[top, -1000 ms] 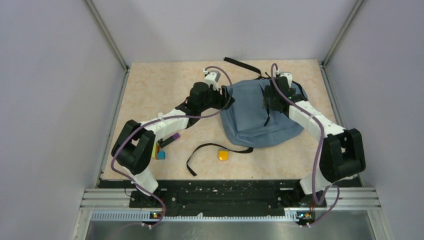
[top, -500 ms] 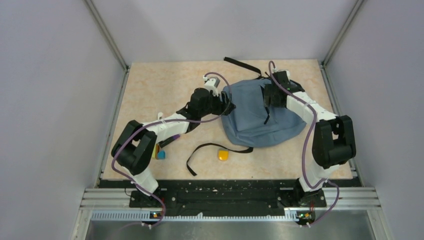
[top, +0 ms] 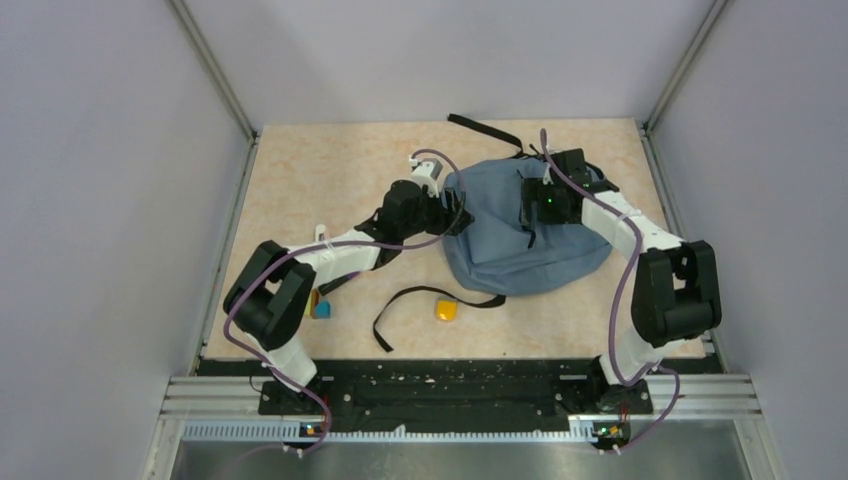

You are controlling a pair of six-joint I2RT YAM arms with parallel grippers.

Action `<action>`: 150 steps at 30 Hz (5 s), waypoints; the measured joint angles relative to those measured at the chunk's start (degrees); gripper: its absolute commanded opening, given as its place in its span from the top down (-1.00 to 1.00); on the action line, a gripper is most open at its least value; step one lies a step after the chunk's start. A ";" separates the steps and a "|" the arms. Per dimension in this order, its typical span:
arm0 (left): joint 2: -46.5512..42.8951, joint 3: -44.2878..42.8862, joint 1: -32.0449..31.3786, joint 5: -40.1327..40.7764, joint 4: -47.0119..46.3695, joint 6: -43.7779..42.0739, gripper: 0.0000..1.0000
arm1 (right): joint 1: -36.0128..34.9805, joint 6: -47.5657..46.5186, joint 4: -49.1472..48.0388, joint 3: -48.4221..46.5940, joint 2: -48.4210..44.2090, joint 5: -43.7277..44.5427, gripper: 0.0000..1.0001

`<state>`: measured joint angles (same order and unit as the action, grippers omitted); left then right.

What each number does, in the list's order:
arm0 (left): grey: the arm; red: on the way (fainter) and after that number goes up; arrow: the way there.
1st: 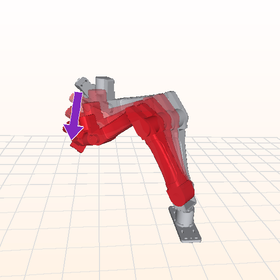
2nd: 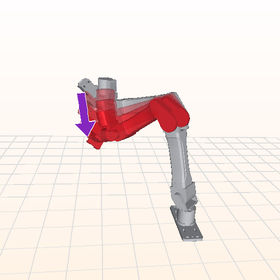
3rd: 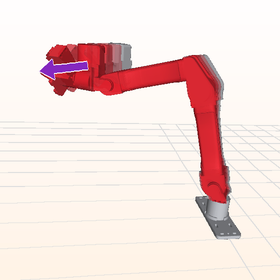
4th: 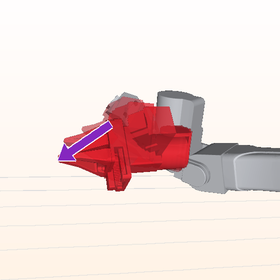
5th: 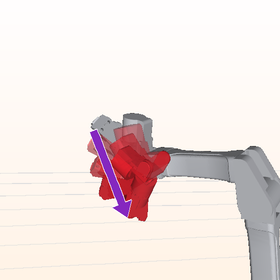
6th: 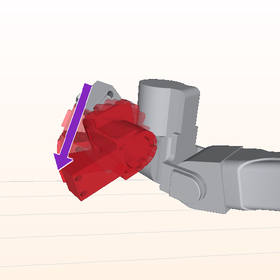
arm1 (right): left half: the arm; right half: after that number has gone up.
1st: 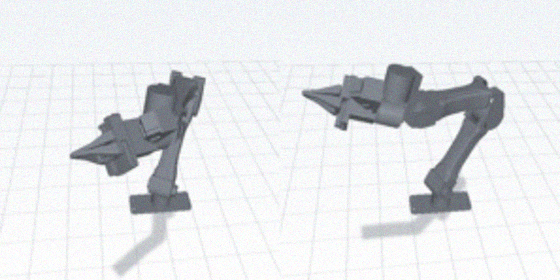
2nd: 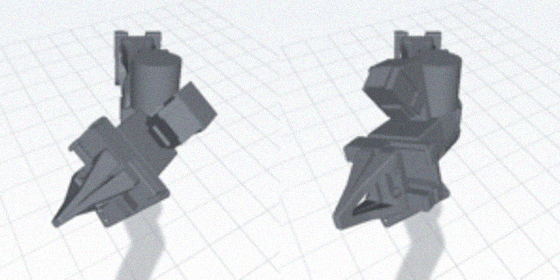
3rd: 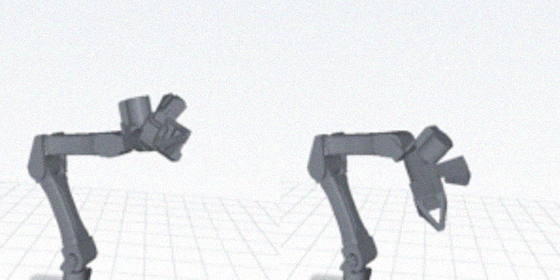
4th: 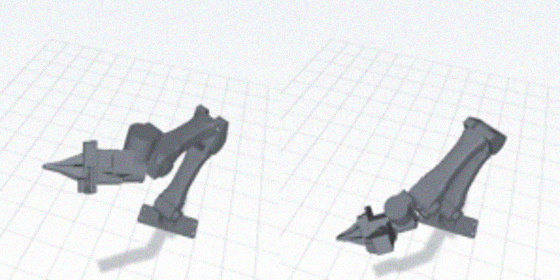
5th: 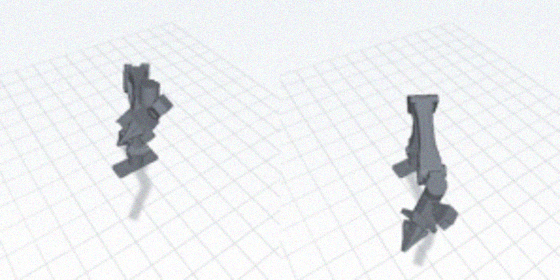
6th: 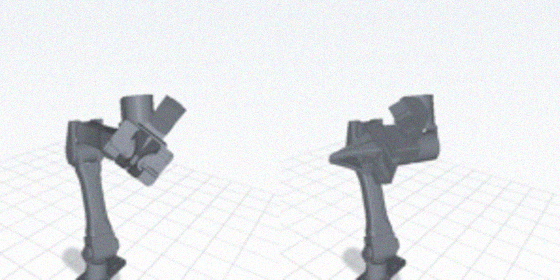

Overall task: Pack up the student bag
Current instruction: Pick up the stationery from the center of the board, then place the stationery in the student bag.

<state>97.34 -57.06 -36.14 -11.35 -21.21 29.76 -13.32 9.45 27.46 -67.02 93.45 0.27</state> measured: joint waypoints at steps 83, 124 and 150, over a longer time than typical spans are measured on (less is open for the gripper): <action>-30.88 30.03 -32.92 31.74 -1.81 -18.73 0.24 | -14.78 13.22 -6.25 23.26 -34.36 -30.69 -0.45; -29.68 30.51 -32.96 22.75 -12.22 -25.92 -0.45 | -19.80 20.94 -16.00 26.23 -31.10 -36.06 0.99; -4.20 -3.10 -13.60 22.38 5.57 -6.40 -0.58 | -15.23 1.14 -18.93 12.52 -18.03 25.14 1.00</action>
<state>93.14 -60.16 -49.74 11.03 -15.64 23.35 -28.56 10.59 8.54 -54.50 75.42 25.41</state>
